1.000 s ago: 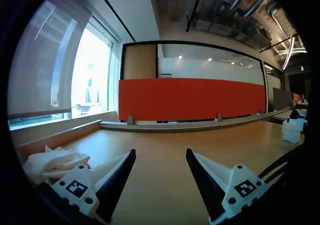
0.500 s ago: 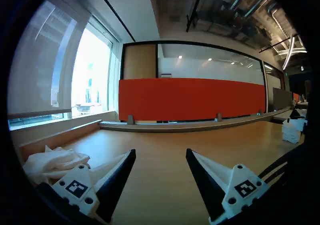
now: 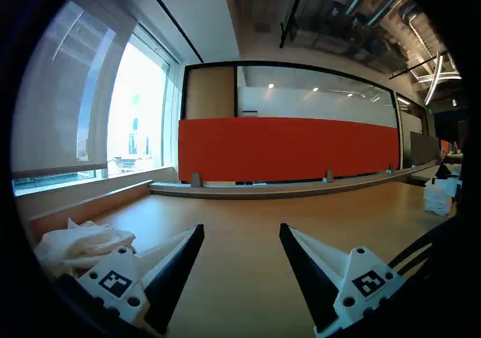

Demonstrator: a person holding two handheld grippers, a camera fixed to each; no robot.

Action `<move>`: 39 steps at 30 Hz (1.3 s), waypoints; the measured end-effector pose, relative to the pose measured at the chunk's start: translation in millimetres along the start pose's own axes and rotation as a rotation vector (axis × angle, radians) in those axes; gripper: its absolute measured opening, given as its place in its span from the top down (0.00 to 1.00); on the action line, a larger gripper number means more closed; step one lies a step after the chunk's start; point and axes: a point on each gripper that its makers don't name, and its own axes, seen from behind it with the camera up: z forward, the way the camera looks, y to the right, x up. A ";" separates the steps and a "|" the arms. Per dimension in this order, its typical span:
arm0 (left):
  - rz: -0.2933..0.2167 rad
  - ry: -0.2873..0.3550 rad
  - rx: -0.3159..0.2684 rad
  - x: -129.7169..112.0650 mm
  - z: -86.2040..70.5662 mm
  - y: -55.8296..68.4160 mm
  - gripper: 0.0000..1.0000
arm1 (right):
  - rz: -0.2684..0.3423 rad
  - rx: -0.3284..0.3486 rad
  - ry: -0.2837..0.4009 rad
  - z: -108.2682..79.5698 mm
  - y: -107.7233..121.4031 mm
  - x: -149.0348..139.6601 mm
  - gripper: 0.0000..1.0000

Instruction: Fold towel

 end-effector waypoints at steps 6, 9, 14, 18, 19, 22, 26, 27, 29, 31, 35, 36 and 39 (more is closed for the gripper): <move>0.000 0.000 0.000 0.1 -0.4 0.0 0.07 | 0.000 0.000 0.000 -0.1 -0.4 0.0 0.00; 0.000 0.000 0.000 0.1 -0.6 -0.3 0.07 | 0.000 0.000 0.000 -0.1 -0.3 -0.3 0.00; 0.000 0.000 0.000 0.7 -0.7 -0.4 0.07 | 0.000 0.000 0.000 -0.3 -0.2 -0.3 0.00; 0.000 -0.001 0.000 1.3 -0.8 -0.6 0.07 | 0.000 0.000 0.000 -0.1 -0.5 -0.4 0.00; 0.000 -0.001 0.000 1.4 -0.9 -0.6 0.07 | 0.000 0.000 0.000 0.0 -0.4 -0.5 0.00; 0.000 -0.001 0.000 1.8 -1.1 -0.6 0.07 | 0.000 0.000 0.000 0.1 -0.3 -0.6 0.00; 0.000 -0.001 0.000 2.7 -1.2 -1.0 0.07 | 0.000 0.000 0.000 0.4 -0.4 -0.4 0.00; 0.001 -0.001 0.000 2.9 -1.2 -1.1 0.07 | 0.000 0.000 0.000 0.4 -0.4 -0.4 0.00; 0.001 -0.001 0.000 3.1 -1.3 -1.3 0.07 | 0.000 0.000 0.000 0.5 -0.4 -0.4 0.00; 0.000 -0.001 0.000 3.4 -1.4 -1.5 0.07 | 0.000 0.000 0.000 0.4 -0.5 -0.3 0.00; -0.001 -0.001 0.000 4.2 -1.5 -1.8 0.07 | 0.000 0.000 0.000 0.2 -0.5 -0.3 0.00; -0.001 -0.001 0.000 4.4 -1.6 -1.9 0.07 | 0.000 0.000 0.000 0.2 -0.5 -0.3 0.00; -0.001 -0.001 0.000 4.8 -1.7 -2.1 0.07 | 0.000 0.000 0.000 0.0 -0.5 -0.2 0.00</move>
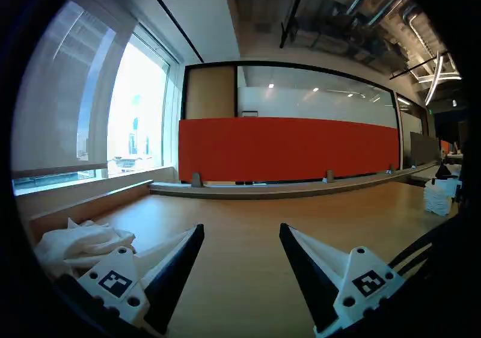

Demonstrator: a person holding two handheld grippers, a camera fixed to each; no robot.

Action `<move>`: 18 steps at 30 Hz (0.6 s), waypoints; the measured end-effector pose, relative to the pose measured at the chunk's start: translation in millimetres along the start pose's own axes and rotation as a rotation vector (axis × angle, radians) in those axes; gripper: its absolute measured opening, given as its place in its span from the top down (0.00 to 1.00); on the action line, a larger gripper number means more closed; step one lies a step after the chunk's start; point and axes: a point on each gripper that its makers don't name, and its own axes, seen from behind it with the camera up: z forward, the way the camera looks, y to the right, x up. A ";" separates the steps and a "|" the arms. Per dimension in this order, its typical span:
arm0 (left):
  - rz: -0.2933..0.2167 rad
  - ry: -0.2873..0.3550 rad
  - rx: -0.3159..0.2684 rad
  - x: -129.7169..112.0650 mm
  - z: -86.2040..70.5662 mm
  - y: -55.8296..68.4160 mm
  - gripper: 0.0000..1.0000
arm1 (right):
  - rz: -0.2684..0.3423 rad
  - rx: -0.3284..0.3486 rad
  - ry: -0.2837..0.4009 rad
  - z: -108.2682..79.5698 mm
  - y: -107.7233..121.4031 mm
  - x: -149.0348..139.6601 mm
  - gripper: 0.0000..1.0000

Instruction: Fold towel

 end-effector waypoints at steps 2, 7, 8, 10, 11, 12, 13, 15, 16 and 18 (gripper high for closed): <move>0.000 0.000 0.000 0.2 0.1 -0.1 0.07 | 0.000 0.000 0.000 -0.1 0.0 0.2 0.00; -0.001 0.000 0.000 0.0 0.1 -0.4 0.07 | 0.000 0.000 0.000 0.0 0.2 0.4 0.00; -0.001 0.000 0.000 0.0 0.1 -0.3 0.07 | 0.000 0.000 0.000 0.1 0.2 0.3 0.00; -0.001 0.000 0.000 -0.2 0.1 -0.3 0.07 | 0.000 0.000 0.000 0.1 0.2 0.3 0.00; -0.001 0.000 0.000 -0.3 0.1 -0.4 0.07 | 0.000 0.000 0.000 0.1 0.1 0.3 0.00; -0.002 0.000 0.000 -0.4 0.1 -0.4 0.07 | 0.000 0.000 0.000 0.1 0.1 0.4 0.00; -0.002 0.000 0.000 -0.5 0.1 -0.4 0.07 | 0.000 0.000 0.000 0.3 0.0 0.4 0.00; -0.002 0.000 0.000 -0.7 0.1 -0.2 0.07 | 0.000 0.000 0.000 0.5 -0.1 0.3 0.00; -0.002 0.000 0.000 -0.9 0.1 -0.1 0.07 | 0.000 0.000 0.000 0.6 -0.2 0.3 0.00; -0.003 0.000 0.000 -1.2 0.3 0.0 0.07 | 0.000 0.000 0.000 0.7 -0.3 0.3 0.00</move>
